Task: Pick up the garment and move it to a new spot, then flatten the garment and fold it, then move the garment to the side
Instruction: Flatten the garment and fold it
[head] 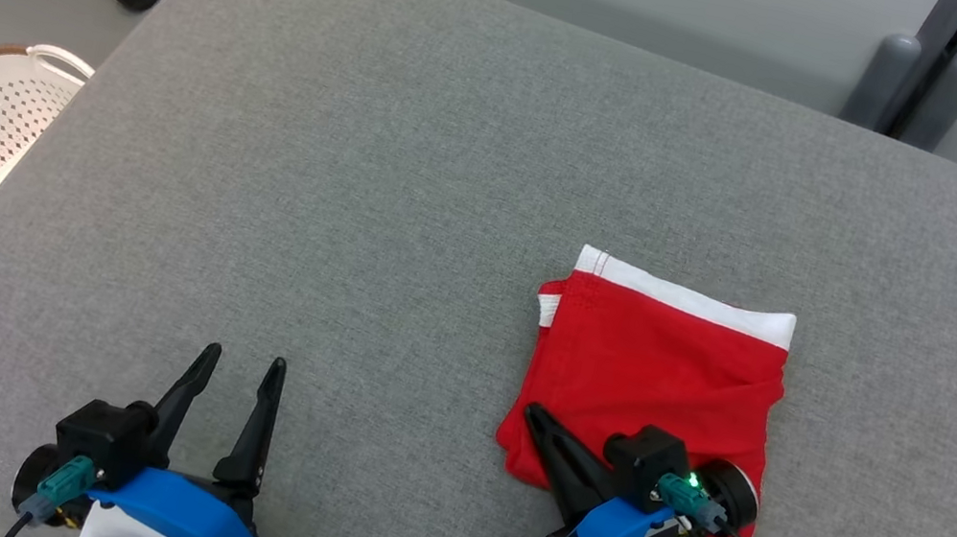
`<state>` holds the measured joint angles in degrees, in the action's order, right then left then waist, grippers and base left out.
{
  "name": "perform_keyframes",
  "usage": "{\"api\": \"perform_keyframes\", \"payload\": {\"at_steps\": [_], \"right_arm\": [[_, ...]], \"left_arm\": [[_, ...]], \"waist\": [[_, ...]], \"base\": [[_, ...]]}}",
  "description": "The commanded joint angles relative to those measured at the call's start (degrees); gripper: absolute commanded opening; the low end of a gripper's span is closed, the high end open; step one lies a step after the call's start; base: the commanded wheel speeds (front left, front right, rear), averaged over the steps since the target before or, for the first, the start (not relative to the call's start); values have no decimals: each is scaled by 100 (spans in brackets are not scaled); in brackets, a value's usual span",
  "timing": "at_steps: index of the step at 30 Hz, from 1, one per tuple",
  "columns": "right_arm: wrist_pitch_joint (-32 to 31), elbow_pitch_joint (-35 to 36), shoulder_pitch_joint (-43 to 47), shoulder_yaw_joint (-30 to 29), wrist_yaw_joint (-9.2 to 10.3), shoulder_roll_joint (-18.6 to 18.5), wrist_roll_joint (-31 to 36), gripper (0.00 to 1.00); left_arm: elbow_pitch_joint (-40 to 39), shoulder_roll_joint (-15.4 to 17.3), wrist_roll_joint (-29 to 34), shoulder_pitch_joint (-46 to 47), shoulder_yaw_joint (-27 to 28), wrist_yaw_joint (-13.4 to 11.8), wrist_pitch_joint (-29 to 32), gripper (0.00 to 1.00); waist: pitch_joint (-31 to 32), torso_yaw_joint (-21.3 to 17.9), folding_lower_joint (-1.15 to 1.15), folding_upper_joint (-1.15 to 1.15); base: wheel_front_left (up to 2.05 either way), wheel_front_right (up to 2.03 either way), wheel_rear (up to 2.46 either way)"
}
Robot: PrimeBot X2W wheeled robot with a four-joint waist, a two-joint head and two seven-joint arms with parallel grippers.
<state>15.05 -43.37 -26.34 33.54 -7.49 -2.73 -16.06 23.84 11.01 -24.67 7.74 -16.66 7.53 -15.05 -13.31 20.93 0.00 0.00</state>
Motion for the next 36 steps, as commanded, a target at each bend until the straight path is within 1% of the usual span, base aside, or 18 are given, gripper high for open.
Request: {"api": "perform_keyframes", "payload": {"at_steps": [1,7,10,12,14,15,17,19,23,24,25,26,29,31,36], "right_arm": [[16,-52,28,61,-1,-34,6,0],[4,-171,-83,333,-1,-35,-79,0],[4,-84,-136,192,0,-42,-82,0],[10,136,-125,39,-1,-33,-65,0],[10,404,-16,-264,-1,-35,-83,0],[9,548,83,-430,-1,-34,-78,10],[9,777,286,-752,-1,-34,-35,0],[10,982,455,-1133,-1,-34,-69,0],[10,1240,846,-1887,-1,-33,152,0],[10,1264,953,-2076,-1,-32,215,3],[9,1279,1073,-2289,-1,-30,273,65],[9,1309,1161,-2424,-1,-29,342,100],[10,1339,1377,-2774,-1,-24,653,100],[10,1336,1525,-2918,-1,-25,730,100],[10,1366,1816,-3150,-1,-24,705,100]], "left_arm": [[-45,17,-24,117,0,-9,-13,100],[-134,71,-80,187,-52,-9,-13,100],[-159,93,-90,168,-25,-9,-13,100],[-182,100,-69,122,17,-9,-13,100],[-193,100,-22,43,42,-9,-13,100],[-194,96,16,-3,74,-9,-13,100],[-193,51,66,-87,152,-9,-13,100],[-196,6,138,-156,231,-9,-13,100],[-165,-113,294,-331,411,-9,-13,100],[-152,-138,338,-365,454,-9,-13,100],[-132,-157,383,-400,490,-9,-14,100],[-119,-185,423,-431,561,-9,-13,100],[-64,-244,578,-533,703,-9,-13,100],[-56,-287,639,-597,857,-9,-13,100],[-19,-360,782,-773,1132,-9,-13,100]], "waist": [[-10,-14,0,0],[-59,-100,0,0],[-14,-186,0,0],[67,-286,0,0],[190,-404,0,0],[268,-478,0,0],[437,-651,0,0],[589,-835,0,0],[878,-1246,0,0],[939,-1343,0,0],[991,-1435,0,0],[1046,-1537,0,0],[1138,-1798,0,0],[1169,-1957,0,0],[1221,-2225,0,0]], "base": [[0,0,0],[0,0,0],[0,0,0],[0,0,0],[0,0,0],[0,0,0],[0,0,0],[0,0,0],[0,0,0],[0,0,0],[0,0,0],[0,0,0],[0,0,0],[0,0,0],[0,0,0]]}}
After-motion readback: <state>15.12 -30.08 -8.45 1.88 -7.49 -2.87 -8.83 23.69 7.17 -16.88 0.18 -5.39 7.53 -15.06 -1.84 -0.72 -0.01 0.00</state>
